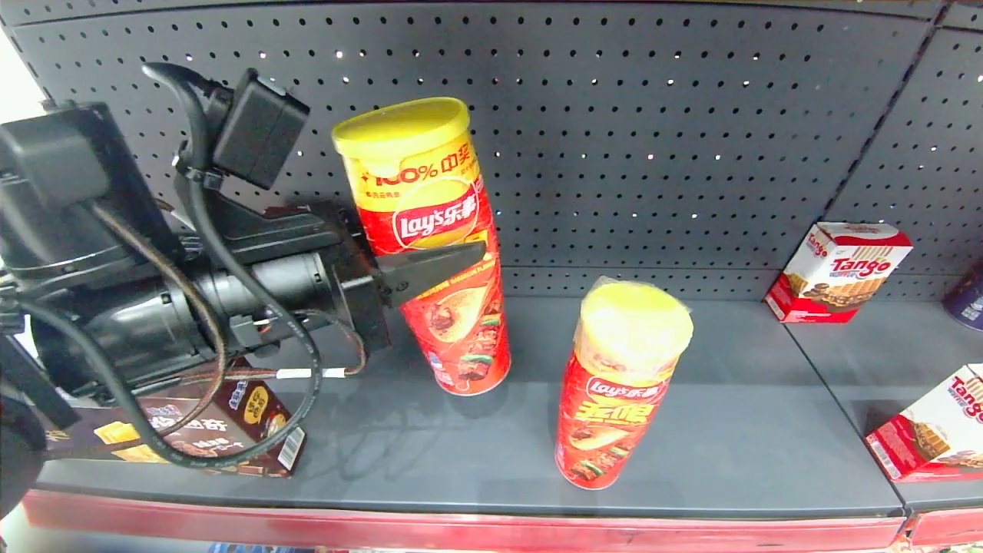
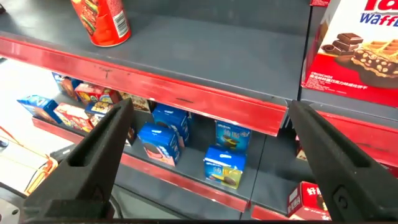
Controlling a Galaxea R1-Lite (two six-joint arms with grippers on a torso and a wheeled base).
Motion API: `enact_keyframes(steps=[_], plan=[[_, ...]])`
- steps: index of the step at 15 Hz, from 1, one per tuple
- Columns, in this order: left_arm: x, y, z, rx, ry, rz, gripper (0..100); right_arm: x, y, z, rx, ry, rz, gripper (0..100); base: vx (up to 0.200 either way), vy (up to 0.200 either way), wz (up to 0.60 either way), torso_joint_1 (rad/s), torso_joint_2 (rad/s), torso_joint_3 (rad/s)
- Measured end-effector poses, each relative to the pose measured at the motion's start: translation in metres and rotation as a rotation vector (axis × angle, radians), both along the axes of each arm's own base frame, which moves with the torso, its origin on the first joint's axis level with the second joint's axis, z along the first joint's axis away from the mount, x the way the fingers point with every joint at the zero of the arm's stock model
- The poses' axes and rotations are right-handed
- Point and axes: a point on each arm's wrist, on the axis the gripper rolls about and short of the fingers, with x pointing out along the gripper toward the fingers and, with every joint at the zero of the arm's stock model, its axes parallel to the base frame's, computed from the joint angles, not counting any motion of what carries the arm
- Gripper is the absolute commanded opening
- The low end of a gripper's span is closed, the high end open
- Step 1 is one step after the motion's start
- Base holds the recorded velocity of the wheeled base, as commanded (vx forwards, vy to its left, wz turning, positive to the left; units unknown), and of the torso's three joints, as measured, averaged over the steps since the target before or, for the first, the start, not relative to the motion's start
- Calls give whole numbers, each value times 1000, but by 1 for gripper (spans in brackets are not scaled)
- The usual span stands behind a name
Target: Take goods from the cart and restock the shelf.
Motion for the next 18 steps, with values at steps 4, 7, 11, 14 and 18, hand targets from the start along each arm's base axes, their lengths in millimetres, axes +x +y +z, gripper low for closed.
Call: enact_keyframes(steps=[4,7,11,14,18], plan=[[36,-3,2,21,-28,56,0,0,0,0,0,0,0,100,0,0,0,0,0,0],[58,-12,-4,37,-27,62,0,0,0,0,0,0,0,100,0,0,0,0,0,0],[83,-28,-15,78,22,45,0,0,0,0,0,1,0,100,0,0,0,0,0,0],[94,-37,-24,100,52,-54,0,0,0,0,-1,2,0,100,0,0,0,0,0,0],[119,-54,-31,95,37,-82,0,0,0,0,-1,2,0,100,0,0,0,0,0,0]])
